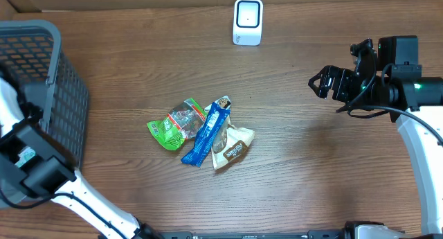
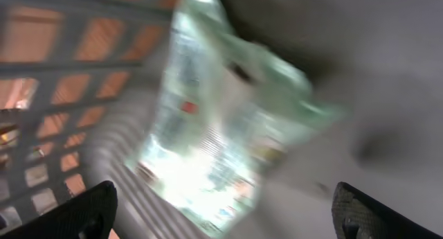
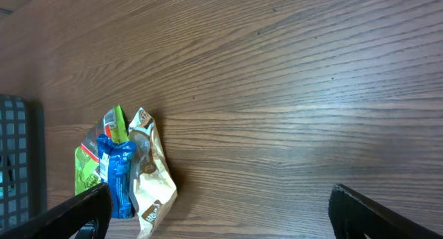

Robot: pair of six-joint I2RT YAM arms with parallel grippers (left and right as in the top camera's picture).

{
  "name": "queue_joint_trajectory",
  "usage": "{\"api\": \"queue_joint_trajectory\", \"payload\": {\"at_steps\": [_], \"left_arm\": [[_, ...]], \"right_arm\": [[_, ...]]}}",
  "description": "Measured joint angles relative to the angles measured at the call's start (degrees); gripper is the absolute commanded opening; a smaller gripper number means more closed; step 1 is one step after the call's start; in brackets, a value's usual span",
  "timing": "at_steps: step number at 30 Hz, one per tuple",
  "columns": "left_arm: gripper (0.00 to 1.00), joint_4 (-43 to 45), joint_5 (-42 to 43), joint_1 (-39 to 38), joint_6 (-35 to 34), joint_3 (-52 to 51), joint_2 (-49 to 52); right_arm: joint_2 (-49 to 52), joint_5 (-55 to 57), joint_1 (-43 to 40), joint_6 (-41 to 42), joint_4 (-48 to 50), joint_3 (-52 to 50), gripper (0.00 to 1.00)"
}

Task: Scan the item barcode
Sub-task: 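Grasp the mint-green packet in the basket with the left gripper, lift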

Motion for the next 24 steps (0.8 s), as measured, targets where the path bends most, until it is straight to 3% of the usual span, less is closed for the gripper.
{"api": "queue_joint_trajectory", "payload": {"at_steps": [16,21,24], "left_arm": [[0.93,8.8,2.6,2.3,5.5,-5.6,-0.4],[0.68,10.6,2.9,2.4,5.3,-7.9,-1.3],[0.65,11.0,3.2,2.4,5.5,-8.6,-1.5]], "right_arm": [[0.0,0.0,0.0,0.0,-0.2,0.0,1.0],[0.0,0.0,0.0,0.0,-0.5,0.0,1.0],[0.0,0.0,0.0,0.0,-0.5,0.0,1.0]]}}
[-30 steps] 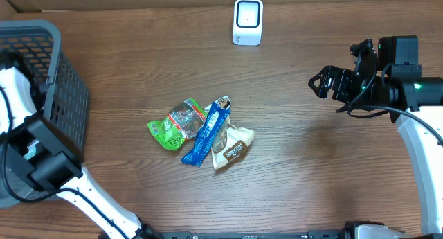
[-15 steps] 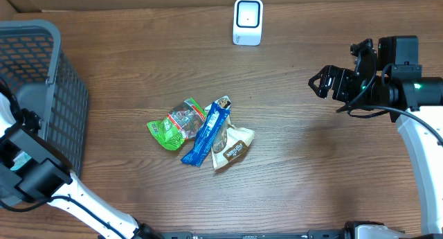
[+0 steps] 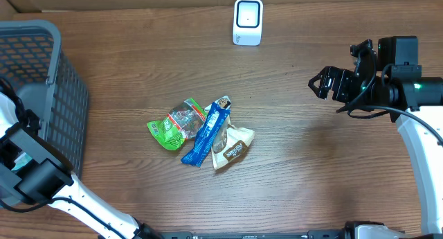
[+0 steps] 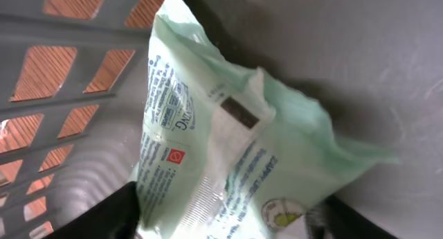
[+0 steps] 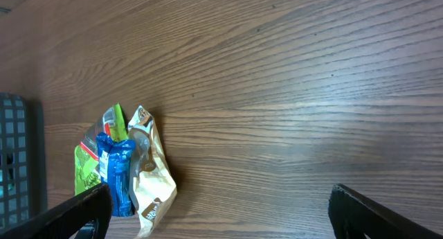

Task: Scan the item barcode
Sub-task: 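Grasp the mint-green packet in the basket with the left gripper, lift, then carry the mint packet to the center pile and release it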

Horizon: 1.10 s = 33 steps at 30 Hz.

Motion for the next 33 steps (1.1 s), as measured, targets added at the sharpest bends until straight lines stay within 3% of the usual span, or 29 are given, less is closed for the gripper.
{"api": "queue_joint_trajectory", "payload": {"at_steps": [6,8,15,16,22,26,33], "left_arm": [[0.68,1.2,0.2,0.1,0.0,-1.4,-0.7],[0.63,2.3,0.3,0.1,0.0,-2.7,-1.3],[0.08,4.2,0.8,0.0,0.2,-6.3,-2.7],[0.04,4.2,0.8,0.0,0.3,-6.3,-2.8],[0.04,3.0,0.9,-0.7,0.8,-5.9,-3.1],[0.04,-2.4,2.0,-2.3,0.8,-3.3,-2.3],[0.04,-13.6,15.4,-5.5,-0.4,10.2,0.5]], "right_arm": [[0.0,0.0,0.0,0.0,-0.5,0.0,1.0],[0.0,0.0,0.0,0.0,-0.6,0.0,1.0],[0.0,0.0,0.0,0.0,-0.3,0.0,1.0],[0.0,0.0,0.0,0.0,-0.3,0.0,1.0],[0.0,0.0,0.0,0.0,0.0,0.0,1.0],[0.0,0.0,0.0,0.0,0.0,0.0,1.0],[0.0,0.0,0.0,0.0,0.1,0.0,1.0]]}}
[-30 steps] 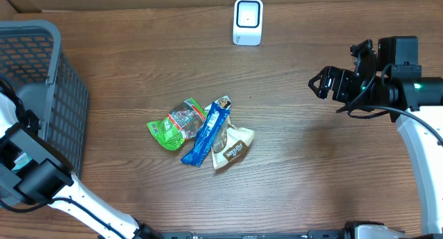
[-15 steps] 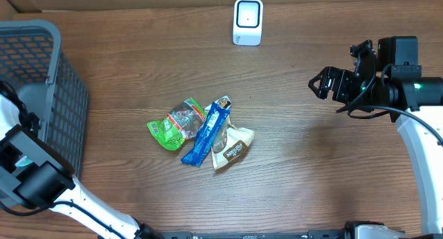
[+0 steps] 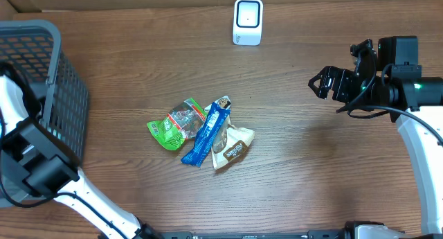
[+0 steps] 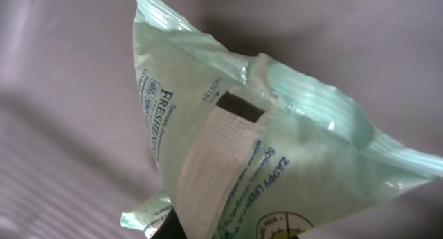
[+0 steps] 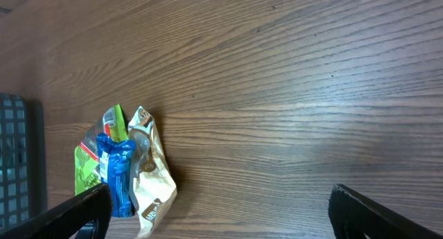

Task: Scan the item barcode
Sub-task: 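Carry the mint packet to the center pile and release it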

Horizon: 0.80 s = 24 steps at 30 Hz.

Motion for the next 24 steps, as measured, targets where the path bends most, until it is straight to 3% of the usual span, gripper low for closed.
{"api": "queue_joint_trajectory", "payload": {"at_steps": [6,12,16,20,24], "left_arm": [[0.04,-11.1,11.4,-0.6,-0.9,21.7,0.0],[0.04,-18.0,17.6,-0.5,-1.4,38.7,-3.8],[0.04,-20.6,21.7,-0.7,-1.5,44.8,-9.6],[0.04,-23.8,25.2,-2.5,-1.4,46.5,-17.0],[0.04,-24.0,27.0,-10.0,-1.2,46.5,-22.4]], "right_arm": [[0.0,0.0,0.0,0.0,0.7,0.0,1.0],[0.0,0.0,0.0,0.0,1.4,0.0,0.99],[0.0,0.0,0.0,-0.1,1.7,0.0,0.89],[0.0,0.0,0.0,0.0,2.1,0.0,0.89],[-0.1,0.0,0.0,0.0,2.2,0.0,0.91]]}}
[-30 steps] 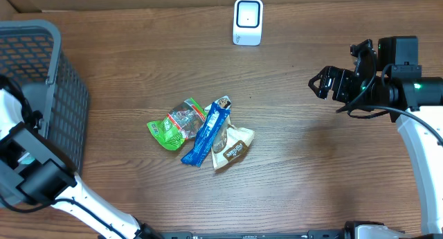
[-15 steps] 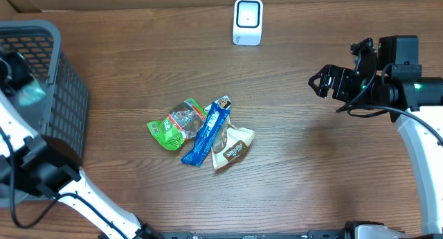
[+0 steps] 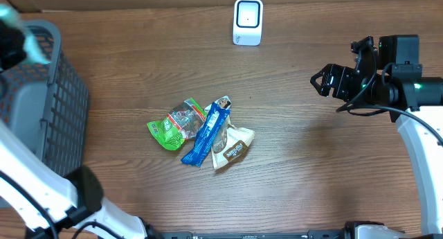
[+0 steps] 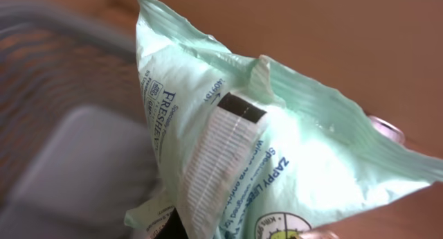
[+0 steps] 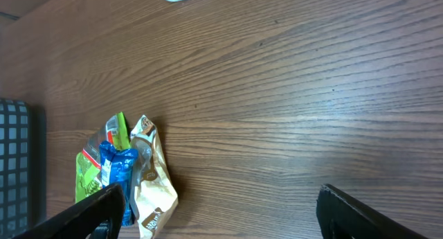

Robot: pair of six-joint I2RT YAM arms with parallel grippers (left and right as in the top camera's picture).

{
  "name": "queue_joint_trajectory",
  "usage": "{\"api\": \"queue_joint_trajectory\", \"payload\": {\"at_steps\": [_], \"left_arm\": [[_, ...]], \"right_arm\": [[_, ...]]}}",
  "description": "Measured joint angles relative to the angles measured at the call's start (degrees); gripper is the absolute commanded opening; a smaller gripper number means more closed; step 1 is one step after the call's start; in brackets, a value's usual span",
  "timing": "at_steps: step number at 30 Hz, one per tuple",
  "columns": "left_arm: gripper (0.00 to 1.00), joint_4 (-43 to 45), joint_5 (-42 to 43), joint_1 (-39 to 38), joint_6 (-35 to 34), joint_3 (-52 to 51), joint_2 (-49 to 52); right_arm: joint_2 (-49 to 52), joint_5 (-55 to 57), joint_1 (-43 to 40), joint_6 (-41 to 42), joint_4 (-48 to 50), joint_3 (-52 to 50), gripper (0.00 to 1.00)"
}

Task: Scan the item barcode
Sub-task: 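Carry the mint packet to the center pile and release it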

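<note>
A pale green packet (image 4: 277, 163) with dark print and a white seam fills the left wrist view, and my left gripper (image 4: 228, 228) is shut on its lower end. In the overhead view it is a blurred teal patch (image 3: 31, 48) at the far left, above the grey basket (image 3: 66, 107). The white scanner (image 3: 248, 21) stands at the back middle of the table. My right gripper (image 3: 325, 82) hangs open over the table's right side, nothing between its fingers (image 5: 90, 211).
A pile lies mid-table: a green packet (image 3: 173, 122), a blue bar (image 3: 208, 131) and a tan packet (image 3: 234, 147). The right wrist view shows the same pile (image 5: 128, 173) and the scanner's edge. The basket's inside (image 4: 62, 156) lies below the held packet.
My left gripper, holding the pale green packet, was down inside the basket and is now raised above its rim at the far left. The right gripper has shifted only slightly.
At first my left gripper was open over the pale green packet lying in the basket. Then it was closer, fingers either side of it. Then it was shut on the packet inside the basket, and now holds it above the basket. The right arm stayed put.
</note>
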Motion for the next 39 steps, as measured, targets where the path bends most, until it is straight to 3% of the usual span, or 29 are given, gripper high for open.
{"api": "queue_joint_trajectory", "payload": {"at_steps": [7,17,25,31,33,37,39], "left_arm": [[0.04,0.0,0.7,-17.9,0.0,-7.6,-1.5],[0.04,2.3,-3.9,-33.4,-3.0,-43.3,-0.9],[0.04,18.7,-5.4,-40.4,-6.9,-71.4,-0.7],[0.08,28.6,-6.9,-41.4,-10.3,-80.9,-0.7],[0.16,29.8,-6.9,-41.4,-11.0,-81.4,-0.7],[0.6,32.5,-5.5,-41.4,-11.9,-81.4,-0.7],[0.71,33.3,-4.3,-41.4,-12.2,-81.4,-0.7]], "right_arm": [[-2.2,0.0,0.0,0.0,-1.2,1.5,0.93],[-3.7,0.0,0.0,-0.1,-2.4,1.6,0.96],[-3.7,0.0,0.0,-0.1,-2.3,1.6,0.96],[-3.7,0.0,0.0,-0.1,-2.1,1.6,0.96],[-3.7,0.0,0.0,0.0,-1.9,1.6,0.96],[-3.7,0.0,0.0,-0.1,-1.6,1.6,0.97],[-3.7,0.0,0.0,-0.1,-1.6,1.6,0.97]]}}
